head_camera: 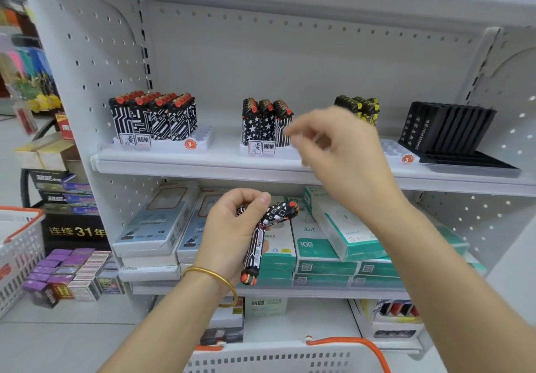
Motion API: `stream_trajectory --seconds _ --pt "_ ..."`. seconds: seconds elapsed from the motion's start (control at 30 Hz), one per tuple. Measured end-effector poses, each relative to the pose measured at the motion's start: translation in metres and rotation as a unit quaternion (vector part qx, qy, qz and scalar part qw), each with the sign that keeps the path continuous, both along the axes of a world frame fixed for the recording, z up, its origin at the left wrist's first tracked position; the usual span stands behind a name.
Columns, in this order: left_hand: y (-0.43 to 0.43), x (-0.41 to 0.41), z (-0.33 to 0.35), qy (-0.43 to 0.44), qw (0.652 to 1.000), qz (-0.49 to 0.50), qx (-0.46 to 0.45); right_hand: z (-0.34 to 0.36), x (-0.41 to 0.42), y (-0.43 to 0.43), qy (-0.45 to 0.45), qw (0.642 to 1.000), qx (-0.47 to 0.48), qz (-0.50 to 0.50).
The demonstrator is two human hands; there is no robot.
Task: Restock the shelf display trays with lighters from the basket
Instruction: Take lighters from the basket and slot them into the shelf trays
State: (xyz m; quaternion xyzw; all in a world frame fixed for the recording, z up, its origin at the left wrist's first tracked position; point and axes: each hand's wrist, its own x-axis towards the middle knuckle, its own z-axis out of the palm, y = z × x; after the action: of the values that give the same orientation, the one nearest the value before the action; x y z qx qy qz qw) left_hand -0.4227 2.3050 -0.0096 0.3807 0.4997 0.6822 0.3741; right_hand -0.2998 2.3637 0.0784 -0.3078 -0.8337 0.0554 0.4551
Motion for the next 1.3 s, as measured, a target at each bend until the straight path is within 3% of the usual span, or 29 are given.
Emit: stream_trajectory --seconds 0.1,0.17,0.33,0.5,0.8,0.9,1.07,1.3 --pt "-0.002 0.001 0.003 -0.011 1.0 -0.003 0.017 -0.016 0.011 -0.019 -0.102 0.968 -0.206 0.104" --pt "-0.003 0.002 0.005 -0.025 1.0 -0.016 0.008 -0.025 0.014 -0.02 -0.092 0.948 -0.263 0.153" --pt "-0.003 0.002 0.004 -0.062 0.996 -0.068 0.011 -0.03 0.013 -0.011 0.007 0.957 -0.259 0.131" --pt "-0.004 0.003 0.005 -0.074 0.991 -0.106 0.023 -0.025 0.01 -0.006 0.001 0.974 -0.21 0.079" --pt "-0.004 0.001 0.004 -0.107 0.99 -0.091 0.029 -0.025 0.008 -0.007 0.039 0.955 -0.264 0.126" --pt "-0.003 -0.002 0.006 -0.113 0.991 -0.069 0.029 -0.015 0.004 -0.009 0.038 0.969 -0.217 0.116" --pt "0.001 -0.008 0.013 -0.116 0.992 -0.034 0.021 0.026 -0.014 0.004 0.092 0.99 -0.054 0.094" --pt "0.001 -0.009 0.014 -0.1 0.995 -0.019 0.016 0.05 -0.036 0.026 -0.091 0.995 0.037 0.029"
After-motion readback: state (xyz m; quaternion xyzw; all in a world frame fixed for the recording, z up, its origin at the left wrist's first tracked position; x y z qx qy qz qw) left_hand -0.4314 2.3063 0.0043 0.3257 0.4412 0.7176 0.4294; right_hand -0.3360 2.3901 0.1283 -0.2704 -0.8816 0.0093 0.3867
